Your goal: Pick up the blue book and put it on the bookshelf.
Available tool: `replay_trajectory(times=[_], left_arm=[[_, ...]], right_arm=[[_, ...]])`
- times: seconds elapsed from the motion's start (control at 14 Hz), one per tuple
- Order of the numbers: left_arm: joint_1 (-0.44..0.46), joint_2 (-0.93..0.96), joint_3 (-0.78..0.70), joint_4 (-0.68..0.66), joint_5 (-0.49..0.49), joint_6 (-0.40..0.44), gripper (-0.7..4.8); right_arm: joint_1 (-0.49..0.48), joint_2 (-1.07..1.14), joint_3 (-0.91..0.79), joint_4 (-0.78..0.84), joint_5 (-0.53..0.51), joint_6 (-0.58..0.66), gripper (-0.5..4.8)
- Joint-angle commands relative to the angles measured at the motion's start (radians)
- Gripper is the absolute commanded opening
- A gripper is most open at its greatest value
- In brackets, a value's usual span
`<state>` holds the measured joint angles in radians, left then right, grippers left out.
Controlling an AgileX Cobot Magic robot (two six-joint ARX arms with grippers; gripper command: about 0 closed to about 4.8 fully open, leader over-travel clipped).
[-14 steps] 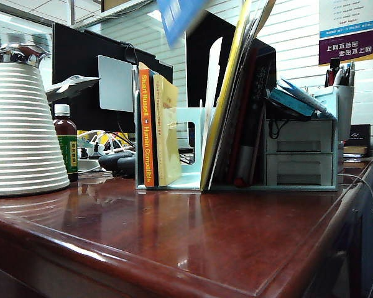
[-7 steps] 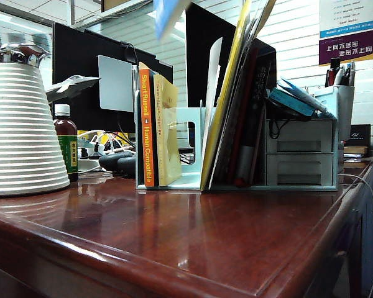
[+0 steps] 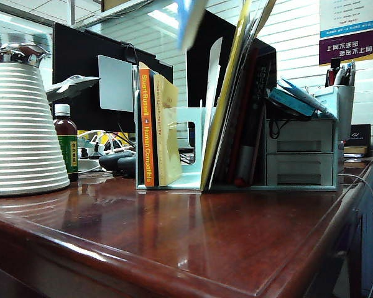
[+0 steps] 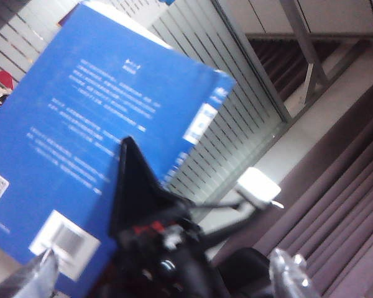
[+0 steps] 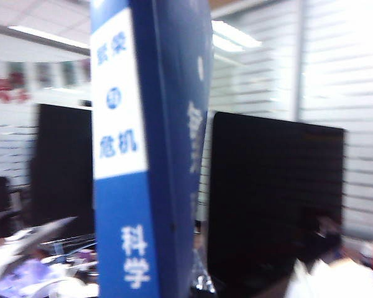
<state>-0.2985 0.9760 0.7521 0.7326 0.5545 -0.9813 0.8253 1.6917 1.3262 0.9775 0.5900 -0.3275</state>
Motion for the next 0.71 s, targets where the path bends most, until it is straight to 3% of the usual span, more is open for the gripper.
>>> replay_trajectory(times=[0.07, 0.71], left_arm=[[-0.001, -0.003, 0.006, 0.01, 0.007, 0.005, 4.79], [-0.001, -0.003, 0.006, 0.01, 0.01, 0.005, 4.79]], right_arm=[[-0.007, 0.031, 0.037, 0.077, 0.014, 0.013, -0.02], [-0.033, 0.218, 0.226, 0.043, 0.049, 0.013, -0.02]])
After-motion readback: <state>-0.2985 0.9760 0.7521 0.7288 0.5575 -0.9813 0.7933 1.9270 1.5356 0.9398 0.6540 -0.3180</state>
